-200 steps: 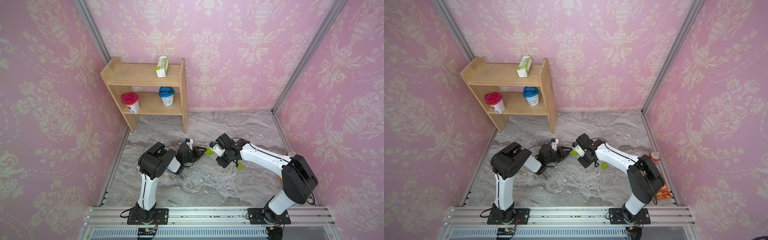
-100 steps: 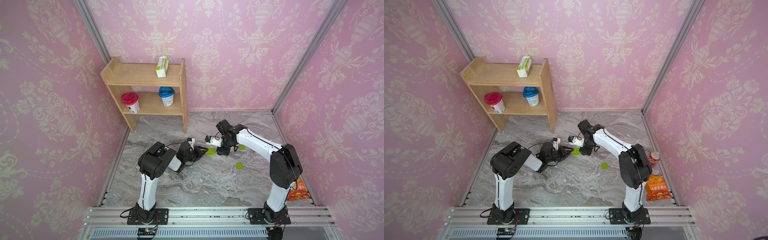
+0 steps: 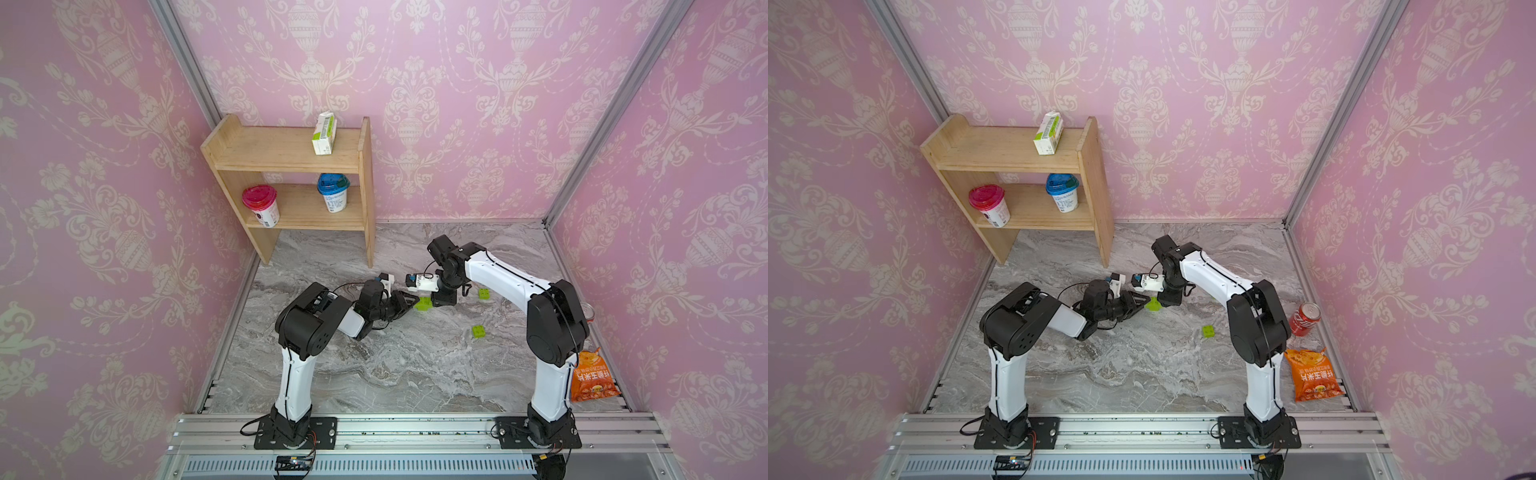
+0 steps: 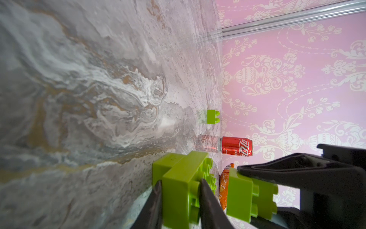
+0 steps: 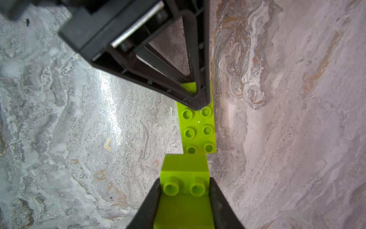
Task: Assemble the letter v with lego
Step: Assemble the lego brick with the lego brick.
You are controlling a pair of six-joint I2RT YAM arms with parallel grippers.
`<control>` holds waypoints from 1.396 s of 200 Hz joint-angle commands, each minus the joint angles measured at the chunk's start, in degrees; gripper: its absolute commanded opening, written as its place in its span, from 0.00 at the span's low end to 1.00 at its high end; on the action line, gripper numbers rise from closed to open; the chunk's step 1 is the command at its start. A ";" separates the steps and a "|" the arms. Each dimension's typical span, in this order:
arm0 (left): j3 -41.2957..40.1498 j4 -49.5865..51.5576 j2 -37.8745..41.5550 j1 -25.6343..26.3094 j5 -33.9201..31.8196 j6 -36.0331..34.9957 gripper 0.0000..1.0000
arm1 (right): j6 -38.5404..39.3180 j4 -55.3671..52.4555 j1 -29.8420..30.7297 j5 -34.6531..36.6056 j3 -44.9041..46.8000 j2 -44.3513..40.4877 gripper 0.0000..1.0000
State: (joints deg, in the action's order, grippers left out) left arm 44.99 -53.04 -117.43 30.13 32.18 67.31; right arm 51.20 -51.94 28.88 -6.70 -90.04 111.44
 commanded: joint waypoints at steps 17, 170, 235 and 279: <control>0.67 4.90 0.31 -0.33 1.74 -2.16 0.30 | 2.70 -1.27 -0.75 -0.75 -2.03 1.87 0.00; 0.71 6.10 -0.74 -0.51 1.30 -3.01 0.28 | 3.27 -2.97 -0.85 2.67 -3.68 5.43 0.00; 1.06 5.94 -2.07 -1.00 2.05 -3.74 0.27 | 6.13 -3.58 -0.93 0.81 -3.57 6.13 0.00; 1.67 7.10 -2.55 -1.40 3.04 -4.73 0.25 | 6.87 -5.43 -1.41 0.20 -5.31 7.38 0.00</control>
State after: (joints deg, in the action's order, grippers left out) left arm 46.41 -51.31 -117.86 29.36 34.37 65.41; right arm 56.45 -53.34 27.99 -5.52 -93.54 116.25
